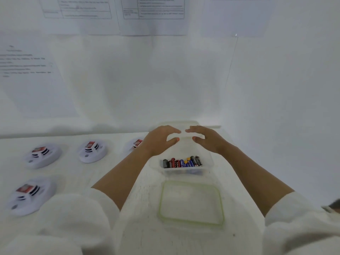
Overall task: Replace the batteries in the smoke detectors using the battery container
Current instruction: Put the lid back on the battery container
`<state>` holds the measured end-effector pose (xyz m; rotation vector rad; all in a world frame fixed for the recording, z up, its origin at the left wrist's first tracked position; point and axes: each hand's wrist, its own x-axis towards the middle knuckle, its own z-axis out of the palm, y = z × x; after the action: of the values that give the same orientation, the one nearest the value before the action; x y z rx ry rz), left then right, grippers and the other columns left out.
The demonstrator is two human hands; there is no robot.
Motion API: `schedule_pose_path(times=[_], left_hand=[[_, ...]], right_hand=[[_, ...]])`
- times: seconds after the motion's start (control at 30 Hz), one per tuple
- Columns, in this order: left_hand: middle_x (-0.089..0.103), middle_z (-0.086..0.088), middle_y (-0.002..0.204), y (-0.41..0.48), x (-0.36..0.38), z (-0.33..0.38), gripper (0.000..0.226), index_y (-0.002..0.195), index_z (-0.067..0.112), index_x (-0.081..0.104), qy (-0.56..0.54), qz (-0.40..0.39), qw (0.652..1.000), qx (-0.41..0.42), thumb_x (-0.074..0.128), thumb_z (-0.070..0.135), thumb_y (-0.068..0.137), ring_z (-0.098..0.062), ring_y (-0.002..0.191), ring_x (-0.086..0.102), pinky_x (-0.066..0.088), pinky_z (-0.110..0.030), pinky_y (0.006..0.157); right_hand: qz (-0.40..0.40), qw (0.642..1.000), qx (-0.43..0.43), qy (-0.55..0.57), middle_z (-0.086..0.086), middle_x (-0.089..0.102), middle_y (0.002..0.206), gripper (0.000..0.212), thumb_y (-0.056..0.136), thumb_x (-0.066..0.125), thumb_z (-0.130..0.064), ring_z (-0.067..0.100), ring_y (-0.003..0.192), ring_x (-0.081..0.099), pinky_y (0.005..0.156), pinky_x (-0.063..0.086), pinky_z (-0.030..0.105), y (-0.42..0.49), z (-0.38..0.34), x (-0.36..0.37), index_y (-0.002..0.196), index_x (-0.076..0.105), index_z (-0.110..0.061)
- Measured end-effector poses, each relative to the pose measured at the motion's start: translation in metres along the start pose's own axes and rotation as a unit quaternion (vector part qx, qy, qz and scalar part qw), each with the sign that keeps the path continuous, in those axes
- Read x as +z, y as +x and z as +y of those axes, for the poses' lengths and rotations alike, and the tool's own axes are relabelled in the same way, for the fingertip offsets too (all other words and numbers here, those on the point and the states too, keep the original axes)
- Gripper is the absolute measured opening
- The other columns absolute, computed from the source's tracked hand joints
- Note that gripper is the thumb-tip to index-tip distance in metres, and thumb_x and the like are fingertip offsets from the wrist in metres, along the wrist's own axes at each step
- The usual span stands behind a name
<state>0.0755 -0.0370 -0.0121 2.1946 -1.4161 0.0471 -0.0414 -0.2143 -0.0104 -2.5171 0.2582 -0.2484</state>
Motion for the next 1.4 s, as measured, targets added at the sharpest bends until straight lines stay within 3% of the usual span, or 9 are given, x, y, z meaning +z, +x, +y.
schedule_pose_path(times=[0.43,0.6,0.7,0.9,1.1,1.2,1.27,1.33,1.4], left_hand=[[0.069,-0.004,0.091,-0.126,0.029,0.033,0.026,0.093,0.010,0.070,0.058,0.235,0.969,0.046,0.047,0.010,0.081,-0.014,0.092,0.055,0.050,-0.026,0.069],[0.063,-0.012,0.113,-0.159,0.043,0.035,0.052,0.105,0.007,0.067,0.065,0.130,0.989,-0.017,0.044,-0.020,0.068,-0.030,0.107,0.055,0.053,-0.044,0.080],[0.040,-0.002,0.144,-0.169,0.046,0.031,0.065,0.130,0.019,0.052,0.082,-0.016,0.989,-0.121,0.036,-0.018,0.079,-0.021,0.131,0.036,0.040,-0.034,0.098],[0.050,-0.006,0.135,-0.164,0.045,0.033,0.044,0.117,0.011,0.064,0.043,-0.023,0.989,-0.139,0.045,-0.012,0.083,-0.020,0.123,0.048,0.034,-0.022,0.096],[0.062,0.000,0.105,-0.173,0.039,0.021,0.025,0.086,0.017,0.071,-0.108,0.026,0.987,-0.117,0.070,-0.006,0.075,-0.013,0.092,0.057,0.039,-0.006,0.074],[0.062,0.007,0.094,-0.166,0.025,0.030,0.021,0.077,0.024,0.063,-0.222,0.049,0.963,-0.148,0.071,0.005,0.078,-0.006,0.082,0.057,0.042,-0.011,0.074],[0.060,0.002,0.086,-0.155,0.014,0.039,0.012,0.077,0.013,0.057,-0.319,0.060,0.928,-0.185,0.063,0.007,0.086,-0.011,0.078,0.055,0.042,-0.019,0.073],[0.058,0.001,0.076,-0.141,0.004,0.047,0.018,0.075,0.012,0.048,-0.415,0.081,0.883,-0.205,0.055,0.006,0.091,-0.013,0.071,0.053,0.044,-0.022,0.070],[0.059,0.004,0.069,-0.124,-0.004,0.053,0.022,0.074,0.014,0.047,-0.461,0.103,0.850,-0.234,0.051,0.004,0.093,-0.009,0.061,0.055,0.048,-0.021,0.066]], right_hand=[[0.108,0.993,-0.041,-0.032,-0.004,0.035,0.148,0.046,0.089,0.047,0.002,0.012,0.139,0.027,0.113,0.018,0.030,-0.131,0.000,0.023,0.125,0.056,-0.025],[0.071,0.992,-0.023,-0.100,-0.004,0.031,0.150,0.069,0.074,0.040,0.015,0.013,0.141,0.022,0.112,0.009,0.026,-0.160,0.014,0.038,0.127,0.054,-0.027],[-0.027,0.990,0.009,-0.140,-0.008,0.032,0.149,0.070,0.075,0.038,0.015,0.008,0.141,0.019,0.114,0.000,0.029,-0.167,0.023,0.040,0.127,0.053,-0.030],[-0.110,0.991,0.044,-0.061,-0.007,0.031,0.149,0.068,0.075,0.035,0.019,0.014,0.137,0.030,0.107,0.023,0.022,-0.171,0.027,0.031,0.123,0.058,-0.024],[-0.106,0.994,0.029,-0.016,-0.001,0.052,0.133,0.039,0.076,0.064,0.009,0.011,0.120,0.047,0.098,0.035,0.019,-0.172,0.033,0.021,0.106,0.068,-0.016],[-0.035,0.992,0.053,0.113,0.015,0.065,0.102,0.013,0.078,0.068,0.004,0.003,0.085,0.060,0.075,0.043,0.004,-0.169,0.030,0.015,0.091,0.067,0.005],[0.016,0.975,0.066,0.210,0.023,0.061,0.086,0.019,0.079,0.069,-0.004,0.015,0.072,0.064,0.077,0.051,0.015,-0.161,0.023,0.009,0.074,0.060,0.012],[0.043,0.962,0.074,0.260,0.021,0.067,0.086,0.017,0.081,0.069,-0.013,0.026,0.079,0.065,0.081,0.052,0.030,-0.152,0.014,0.003,0.082,0.063,0.004],[0.058,0.948,0.085,0.302,0.008,0.071,0.079,0.027,0.083,0.067,-0.016,0.020,0.073,0.065,0.069,0.049,0.025,-0.140,0.004,-0.003,0.105,0.061,-0.002]])
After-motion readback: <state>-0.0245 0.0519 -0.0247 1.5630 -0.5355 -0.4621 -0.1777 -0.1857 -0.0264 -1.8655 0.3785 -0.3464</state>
